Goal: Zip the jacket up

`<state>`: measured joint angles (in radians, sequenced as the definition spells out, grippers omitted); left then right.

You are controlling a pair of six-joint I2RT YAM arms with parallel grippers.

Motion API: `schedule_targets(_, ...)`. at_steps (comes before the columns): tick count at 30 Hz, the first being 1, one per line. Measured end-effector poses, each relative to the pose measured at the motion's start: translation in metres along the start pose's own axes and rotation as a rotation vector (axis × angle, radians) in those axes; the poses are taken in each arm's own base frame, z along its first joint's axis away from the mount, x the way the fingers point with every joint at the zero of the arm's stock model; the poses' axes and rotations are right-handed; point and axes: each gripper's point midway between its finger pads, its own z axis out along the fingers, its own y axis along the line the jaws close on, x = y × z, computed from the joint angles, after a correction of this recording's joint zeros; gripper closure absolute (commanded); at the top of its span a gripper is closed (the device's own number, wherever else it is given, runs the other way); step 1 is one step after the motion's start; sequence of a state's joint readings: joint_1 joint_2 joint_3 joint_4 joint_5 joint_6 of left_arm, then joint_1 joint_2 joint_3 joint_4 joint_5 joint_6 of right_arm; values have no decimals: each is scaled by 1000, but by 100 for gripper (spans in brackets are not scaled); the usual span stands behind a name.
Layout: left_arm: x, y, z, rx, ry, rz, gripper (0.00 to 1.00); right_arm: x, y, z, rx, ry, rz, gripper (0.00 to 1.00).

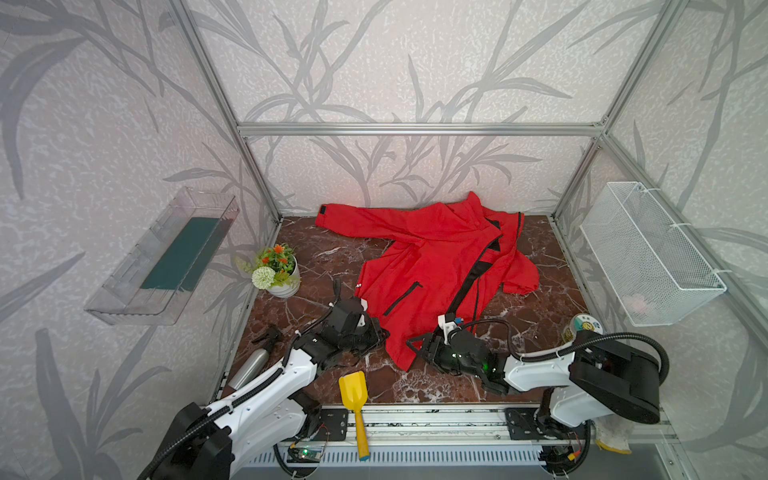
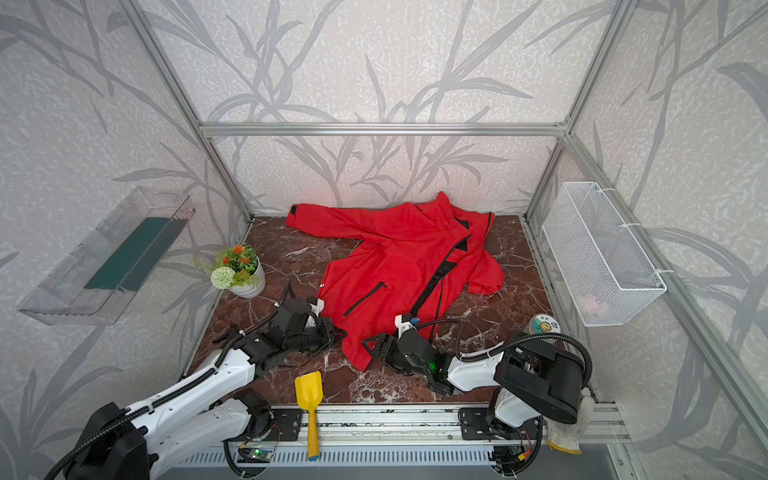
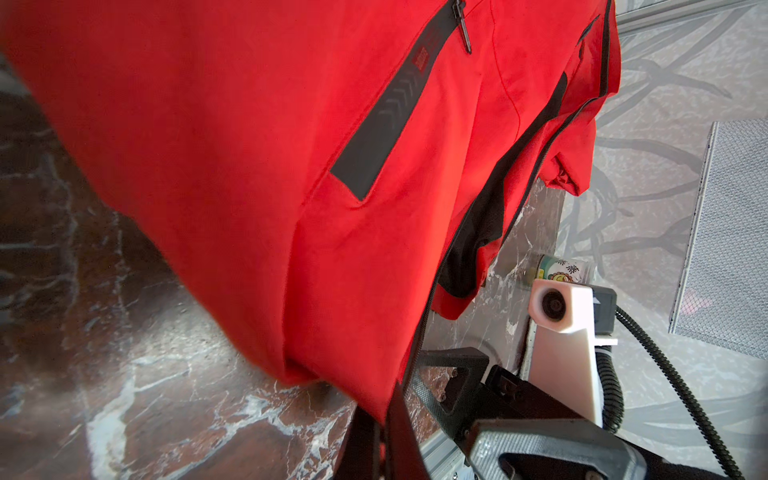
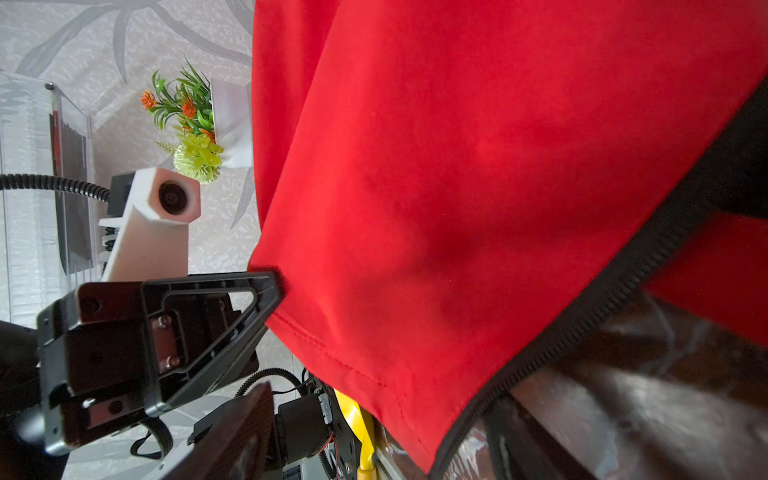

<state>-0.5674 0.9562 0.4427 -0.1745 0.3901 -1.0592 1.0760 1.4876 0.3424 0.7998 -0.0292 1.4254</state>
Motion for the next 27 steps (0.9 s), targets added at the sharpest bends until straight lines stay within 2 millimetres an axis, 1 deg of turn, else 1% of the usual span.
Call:
schedule_targets(6, 0, -1, -4, 8, -8, -1, 100, -1, -7, -2, 14, -10, 3, 27)
schedule_targets(11, 3, 8, -2, -8, -8, -17, 100, -2, -4, -3, 6, -15, -3, 33)
schedule_targets(19, 1, 7, -5, -5, -26, -14, 100, -2, -3, -5, -3, -18, -15, 50)
schedule_targets(24, 1, 8, -5, -8, -25, -16, 100, -1, -6, -7, -12, -23, -12, 66)
schedule_targets(27, 2, 8, -5, -8, -25, -16, 100, -1, -9, -5, -9, -22, -8, 70)
